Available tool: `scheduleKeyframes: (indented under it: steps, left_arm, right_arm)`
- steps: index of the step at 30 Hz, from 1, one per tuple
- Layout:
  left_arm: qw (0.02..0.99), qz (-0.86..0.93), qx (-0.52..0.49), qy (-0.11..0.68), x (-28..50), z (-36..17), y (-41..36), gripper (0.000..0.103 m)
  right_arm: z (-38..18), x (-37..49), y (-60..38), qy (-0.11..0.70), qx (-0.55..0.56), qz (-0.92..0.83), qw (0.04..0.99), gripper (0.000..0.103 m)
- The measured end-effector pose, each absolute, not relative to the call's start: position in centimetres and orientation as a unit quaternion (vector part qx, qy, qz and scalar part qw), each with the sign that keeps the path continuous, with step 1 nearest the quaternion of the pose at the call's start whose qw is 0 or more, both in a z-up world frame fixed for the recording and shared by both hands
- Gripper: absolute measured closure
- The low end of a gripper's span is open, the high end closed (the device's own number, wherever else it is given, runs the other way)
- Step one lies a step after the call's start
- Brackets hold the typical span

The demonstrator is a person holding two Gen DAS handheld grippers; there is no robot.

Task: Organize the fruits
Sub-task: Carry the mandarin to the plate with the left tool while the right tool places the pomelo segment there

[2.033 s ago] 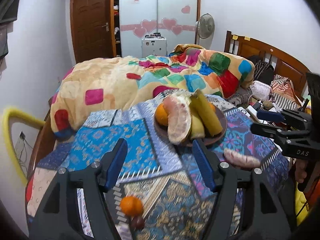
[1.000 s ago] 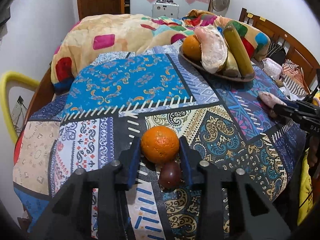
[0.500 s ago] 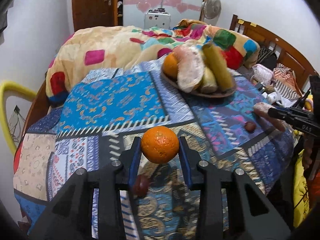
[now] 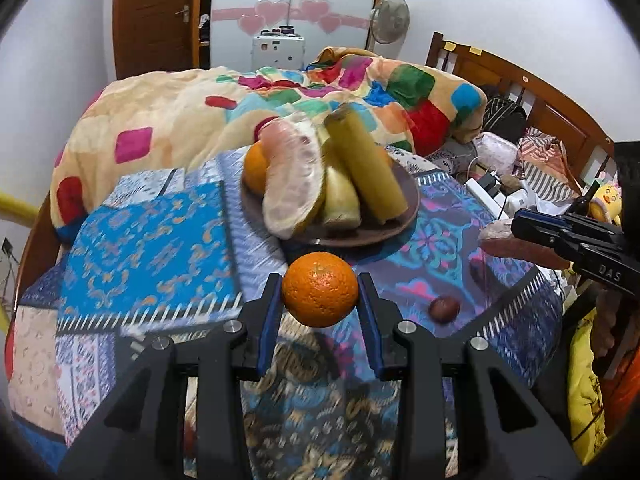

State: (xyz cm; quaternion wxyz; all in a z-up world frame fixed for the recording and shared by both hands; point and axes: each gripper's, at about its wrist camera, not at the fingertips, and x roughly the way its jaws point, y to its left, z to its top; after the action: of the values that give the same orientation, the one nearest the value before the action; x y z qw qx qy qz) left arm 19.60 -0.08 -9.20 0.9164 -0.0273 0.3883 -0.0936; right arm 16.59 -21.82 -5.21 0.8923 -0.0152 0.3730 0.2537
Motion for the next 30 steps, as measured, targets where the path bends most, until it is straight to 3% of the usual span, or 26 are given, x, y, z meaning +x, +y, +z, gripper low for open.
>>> scheduleKeyframes:
  steps: [18,30]
  left_arm:
    - [0.928,-0.094,-0.037,0.358,25.3,-7.3,0.3,0.067]
    - [0.926,-0.097,-0.026,0.364,26.2,-8.5,0.3,0.067]
  right_arm:
    - [-3.5,24.6,-18.0,0.329,-0.023,0.243,0.912,0.084]
    - [-6.4,29.9,-16.0,0.39,0.011,0.242,0.889,0.084]
